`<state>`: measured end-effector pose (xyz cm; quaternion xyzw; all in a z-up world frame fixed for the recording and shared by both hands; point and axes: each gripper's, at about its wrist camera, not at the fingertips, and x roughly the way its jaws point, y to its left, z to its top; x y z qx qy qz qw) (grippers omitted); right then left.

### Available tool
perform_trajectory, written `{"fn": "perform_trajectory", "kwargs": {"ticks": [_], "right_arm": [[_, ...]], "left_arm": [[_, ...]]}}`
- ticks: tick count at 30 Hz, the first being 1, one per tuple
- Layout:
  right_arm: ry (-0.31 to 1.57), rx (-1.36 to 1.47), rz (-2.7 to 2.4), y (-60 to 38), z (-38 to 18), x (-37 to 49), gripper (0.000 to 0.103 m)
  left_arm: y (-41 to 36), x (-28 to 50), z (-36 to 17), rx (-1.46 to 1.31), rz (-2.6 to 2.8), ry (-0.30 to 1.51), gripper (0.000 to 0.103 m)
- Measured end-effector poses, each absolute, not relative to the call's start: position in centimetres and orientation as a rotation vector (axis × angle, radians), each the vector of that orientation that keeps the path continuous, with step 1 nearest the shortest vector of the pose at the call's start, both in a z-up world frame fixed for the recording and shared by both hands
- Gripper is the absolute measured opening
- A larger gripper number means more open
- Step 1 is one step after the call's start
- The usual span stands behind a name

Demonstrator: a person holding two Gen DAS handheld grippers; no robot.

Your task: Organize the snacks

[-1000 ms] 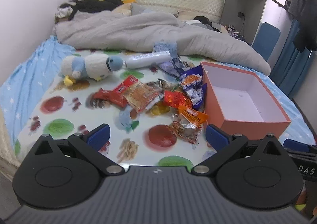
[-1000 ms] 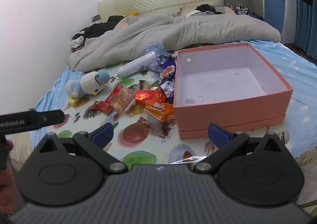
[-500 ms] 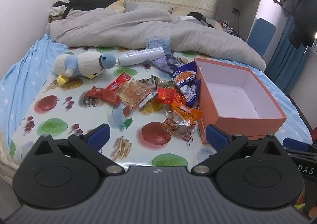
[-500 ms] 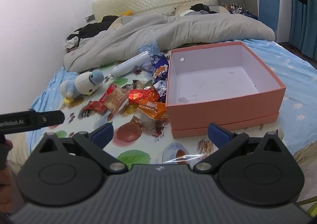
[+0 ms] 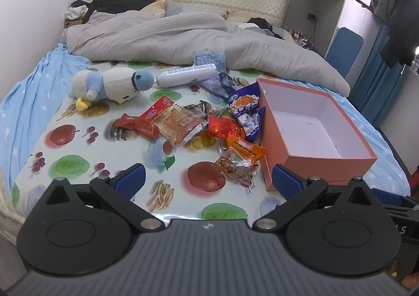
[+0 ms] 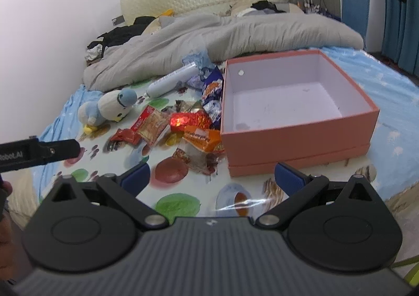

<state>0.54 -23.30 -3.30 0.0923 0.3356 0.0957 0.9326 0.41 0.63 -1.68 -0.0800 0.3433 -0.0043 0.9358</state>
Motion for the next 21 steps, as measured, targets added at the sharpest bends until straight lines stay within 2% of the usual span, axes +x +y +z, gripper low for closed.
{"fn": "perform_trajectory", "kwargs": {"ticks": [21], "right_arm": [[0.659,0.174,0.205,-23.0,-2.8,0.6,0.103]], "left_arm": [[1.4,0.4,-1.6,-0.176,0.000,0.707,0.103]]}}
